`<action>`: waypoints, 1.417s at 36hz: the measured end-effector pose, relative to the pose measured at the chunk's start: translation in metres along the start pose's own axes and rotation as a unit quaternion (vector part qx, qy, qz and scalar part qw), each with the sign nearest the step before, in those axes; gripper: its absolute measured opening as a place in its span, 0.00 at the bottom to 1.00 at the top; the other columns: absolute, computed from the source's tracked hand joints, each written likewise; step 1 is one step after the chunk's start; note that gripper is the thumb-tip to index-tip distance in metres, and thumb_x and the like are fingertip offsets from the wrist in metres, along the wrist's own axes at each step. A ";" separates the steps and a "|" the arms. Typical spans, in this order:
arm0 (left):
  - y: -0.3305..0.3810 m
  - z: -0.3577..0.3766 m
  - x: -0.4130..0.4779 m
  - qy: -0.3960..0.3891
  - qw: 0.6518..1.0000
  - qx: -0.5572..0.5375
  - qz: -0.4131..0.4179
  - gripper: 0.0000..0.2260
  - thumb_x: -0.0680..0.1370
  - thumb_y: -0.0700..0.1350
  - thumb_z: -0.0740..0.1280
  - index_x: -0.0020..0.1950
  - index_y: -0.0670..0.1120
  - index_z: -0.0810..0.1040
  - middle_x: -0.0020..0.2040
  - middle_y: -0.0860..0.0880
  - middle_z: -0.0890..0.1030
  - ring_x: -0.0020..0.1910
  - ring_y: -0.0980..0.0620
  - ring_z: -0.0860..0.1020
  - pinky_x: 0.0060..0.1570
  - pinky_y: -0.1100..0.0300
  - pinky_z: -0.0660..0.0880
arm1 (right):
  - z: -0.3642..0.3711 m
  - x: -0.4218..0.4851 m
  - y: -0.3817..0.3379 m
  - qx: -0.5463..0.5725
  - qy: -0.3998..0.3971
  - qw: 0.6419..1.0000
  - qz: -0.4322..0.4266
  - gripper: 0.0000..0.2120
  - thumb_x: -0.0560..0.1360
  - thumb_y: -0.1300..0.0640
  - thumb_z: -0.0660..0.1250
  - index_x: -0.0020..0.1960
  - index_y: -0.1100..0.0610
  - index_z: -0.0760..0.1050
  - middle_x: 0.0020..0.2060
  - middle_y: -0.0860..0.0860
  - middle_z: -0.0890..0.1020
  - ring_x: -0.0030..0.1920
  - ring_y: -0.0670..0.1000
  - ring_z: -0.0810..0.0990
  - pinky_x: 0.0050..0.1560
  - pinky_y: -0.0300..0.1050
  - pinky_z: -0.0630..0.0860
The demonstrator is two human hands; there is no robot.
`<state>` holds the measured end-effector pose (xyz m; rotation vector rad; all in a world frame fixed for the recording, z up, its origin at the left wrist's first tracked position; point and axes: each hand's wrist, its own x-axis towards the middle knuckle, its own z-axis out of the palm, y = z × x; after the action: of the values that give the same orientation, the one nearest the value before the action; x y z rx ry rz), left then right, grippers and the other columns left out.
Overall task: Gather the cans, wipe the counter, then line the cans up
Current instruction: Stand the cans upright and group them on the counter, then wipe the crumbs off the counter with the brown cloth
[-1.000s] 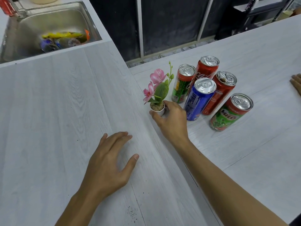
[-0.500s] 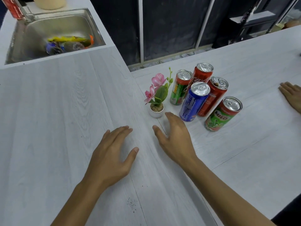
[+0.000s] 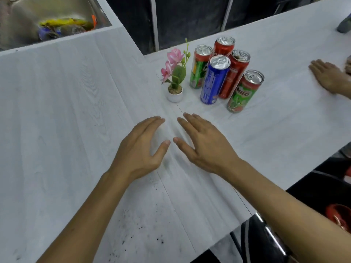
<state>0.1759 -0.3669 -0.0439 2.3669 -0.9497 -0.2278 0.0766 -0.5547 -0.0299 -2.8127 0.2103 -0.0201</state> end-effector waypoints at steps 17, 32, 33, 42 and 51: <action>0.081 0.053 -0.076 -0.071 0.973 -0.008 0.219 0.25 0.80 0.55 0.64 0.76 0.48 0.70 0.75 0.51 0.72 0.75 0.51 0.68 0.74 0.52 0.67 | 0.009 -0.202 -0.002 0.007 0.090 0.975 0.203 0.30 0.84 0.40 0.57 0.80 0.54 0.63 0.79 0.55 0.64 0.78 0.55 0.62 0.78 0.51 0.59; 0.187 0.139 -0.156 -0.109 0.911 0.004 0.398 0.23 0.78 0.52 0.67 0.72 0.46 0.75 0.70 0.45 0.75 0.71 0.43 0.71 0.70 0.39 0.64 | 0.037 -0.385 0.012 0.027 0.195 0.909 0.367 0.29 0.84 0.42 0.60 0.80 0.54 0.64 0.77 0.56 0.67 0.77 0.53 0.64 0.74 0.46 0.62; 0.193 0.147 -0.161 -0.115 0.906 0.009 0.406 0.23 0.79 0.52 0.67 0.72 0.47 0.75 0.70 0.45 0.75 0.71 0.43 0.71 0.70 0.39 0.64 | 0.039 -0.396 0.016 0.030 0.198 0.902 0.381 0.29 0.84 0.42 0.60 0.80 0.53 0.63 0.77 0.55 0.67 0.76 0.53 0.64 0.74 0.46 0.62; 0.229 0.236 -0.204 -0.242 0.907 0.041 0.342 0.25 0.80 0.56 0.63 0.77 0.54 0.69 0.73 0.48 0.73 0.72 0.45 0.70 0.71 0.46 0.67 | 0.088 -0.485 0.062 0.108 0.225 0.824 0.508 0.29 0.82 0.38 0.60 0.80 0.46 0.61 0.74 0.51 0.71 0.72 0.52 0.69 0.63 0.45 0.69; 0.230 0.322 -0.223 -0.347 0.907 0.064 0.229 0.24 0.80 0.58 0.64 0.75 0.58 0.68 0.64 0.48 0.78 0.63 0.45 0.75 0.62 0.49 0.73 | 0.152 -0.525 0.106 0.228 0.192 0.749 0.593 0.27 0.80 0.40 0.64 0.77 0.45 0.66 0.58 0.52 0.80 0.55 0.53 0.80 0.53 0.47 0.76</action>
<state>-0.2354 -0.4940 -0.1895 2.1021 -1.8637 -0.8764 -0.4522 -0.5290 -0.2025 -1.7114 1.7426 -0.3030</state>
